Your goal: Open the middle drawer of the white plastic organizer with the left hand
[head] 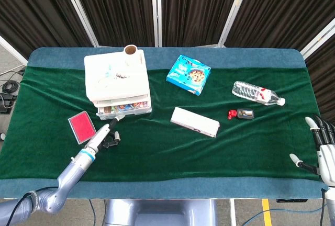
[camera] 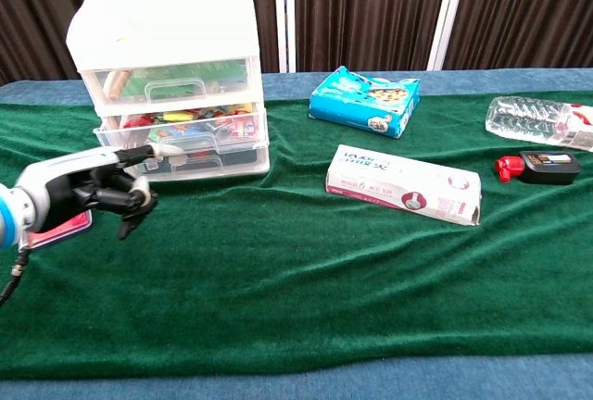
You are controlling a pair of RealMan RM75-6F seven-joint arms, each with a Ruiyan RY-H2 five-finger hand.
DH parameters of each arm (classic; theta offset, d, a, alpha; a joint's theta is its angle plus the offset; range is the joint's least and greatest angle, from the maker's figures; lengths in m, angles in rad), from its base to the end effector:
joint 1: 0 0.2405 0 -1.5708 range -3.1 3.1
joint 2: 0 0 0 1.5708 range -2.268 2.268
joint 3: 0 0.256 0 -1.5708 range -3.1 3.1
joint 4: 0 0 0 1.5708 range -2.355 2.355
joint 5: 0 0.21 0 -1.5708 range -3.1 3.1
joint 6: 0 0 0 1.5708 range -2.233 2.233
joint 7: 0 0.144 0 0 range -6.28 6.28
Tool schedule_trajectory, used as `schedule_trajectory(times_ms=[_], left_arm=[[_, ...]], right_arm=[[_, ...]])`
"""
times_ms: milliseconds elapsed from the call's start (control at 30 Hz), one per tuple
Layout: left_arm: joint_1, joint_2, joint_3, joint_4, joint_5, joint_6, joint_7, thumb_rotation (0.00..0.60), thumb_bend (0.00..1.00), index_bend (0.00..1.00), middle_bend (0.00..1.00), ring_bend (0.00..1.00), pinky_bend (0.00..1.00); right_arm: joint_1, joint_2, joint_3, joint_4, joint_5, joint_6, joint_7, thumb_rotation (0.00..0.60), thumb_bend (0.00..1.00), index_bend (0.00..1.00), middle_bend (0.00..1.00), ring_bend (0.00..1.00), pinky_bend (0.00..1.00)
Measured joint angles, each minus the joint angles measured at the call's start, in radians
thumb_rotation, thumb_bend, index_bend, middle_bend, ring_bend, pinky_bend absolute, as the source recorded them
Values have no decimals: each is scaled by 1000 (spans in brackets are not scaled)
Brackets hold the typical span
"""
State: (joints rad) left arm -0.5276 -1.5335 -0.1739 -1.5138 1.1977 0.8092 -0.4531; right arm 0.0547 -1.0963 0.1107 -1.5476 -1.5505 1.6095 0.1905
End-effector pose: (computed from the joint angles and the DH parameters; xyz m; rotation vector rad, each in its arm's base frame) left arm -0.2033 0.2905 -0.0330 -1.4383 -1.9293 -1.1582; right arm -0.3105 -0.1828 0.1945 1.2801 -0.8336 1.1124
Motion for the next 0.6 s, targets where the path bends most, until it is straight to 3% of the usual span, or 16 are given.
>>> schedule_trajectory(times_ms=[200,333,600], left_arm=[[49,1,49,-36,60,149,168,600,997,95,815,665,659],[74,15,66,-120,87,240,315,600,1000,98,815,667,659],[88,35,46,-267,39,326,531,600,1000,118,834,683,673]], right_arm=[[1,-4,-3,-2,-4,-2,-14,600,35,36,0,0,0],[2,-6,-4,-4,-6,-2,-21,600,34,36,0,0,0],[2,-4,-4,-5,-4,-6,-17,600,35,36,0,0,0]])
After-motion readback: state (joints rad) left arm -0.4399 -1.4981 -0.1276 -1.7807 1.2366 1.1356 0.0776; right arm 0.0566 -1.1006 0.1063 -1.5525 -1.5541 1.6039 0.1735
